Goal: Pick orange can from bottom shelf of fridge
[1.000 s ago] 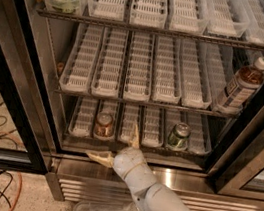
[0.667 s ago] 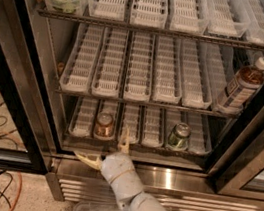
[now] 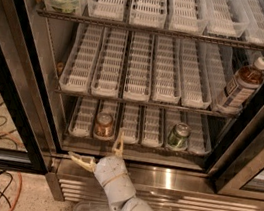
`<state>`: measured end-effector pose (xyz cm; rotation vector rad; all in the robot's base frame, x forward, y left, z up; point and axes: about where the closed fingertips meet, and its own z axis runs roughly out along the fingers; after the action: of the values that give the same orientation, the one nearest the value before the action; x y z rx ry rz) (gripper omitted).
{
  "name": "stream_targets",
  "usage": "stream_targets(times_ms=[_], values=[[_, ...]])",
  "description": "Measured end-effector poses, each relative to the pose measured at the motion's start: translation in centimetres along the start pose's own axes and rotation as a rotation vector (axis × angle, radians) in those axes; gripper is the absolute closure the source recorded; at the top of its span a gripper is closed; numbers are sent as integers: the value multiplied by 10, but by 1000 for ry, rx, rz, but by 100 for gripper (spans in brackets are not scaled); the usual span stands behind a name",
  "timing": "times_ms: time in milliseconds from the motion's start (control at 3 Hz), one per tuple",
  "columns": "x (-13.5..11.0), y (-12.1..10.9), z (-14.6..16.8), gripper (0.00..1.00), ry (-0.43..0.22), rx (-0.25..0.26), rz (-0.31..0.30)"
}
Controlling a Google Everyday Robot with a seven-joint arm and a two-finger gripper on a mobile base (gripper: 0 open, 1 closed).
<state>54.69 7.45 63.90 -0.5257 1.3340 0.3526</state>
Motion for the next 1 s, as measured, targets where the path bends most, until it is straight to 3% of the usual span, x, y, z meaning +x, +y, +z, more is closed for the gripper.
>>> stream_targets(times_ms=[333, 667, 1000], values=[[4, 4, -5, 0, -13, 45, 12], [6, 24, -14, 0, -41, 127, 19], [17, 12, -18, 0, -19, 189, 35]])
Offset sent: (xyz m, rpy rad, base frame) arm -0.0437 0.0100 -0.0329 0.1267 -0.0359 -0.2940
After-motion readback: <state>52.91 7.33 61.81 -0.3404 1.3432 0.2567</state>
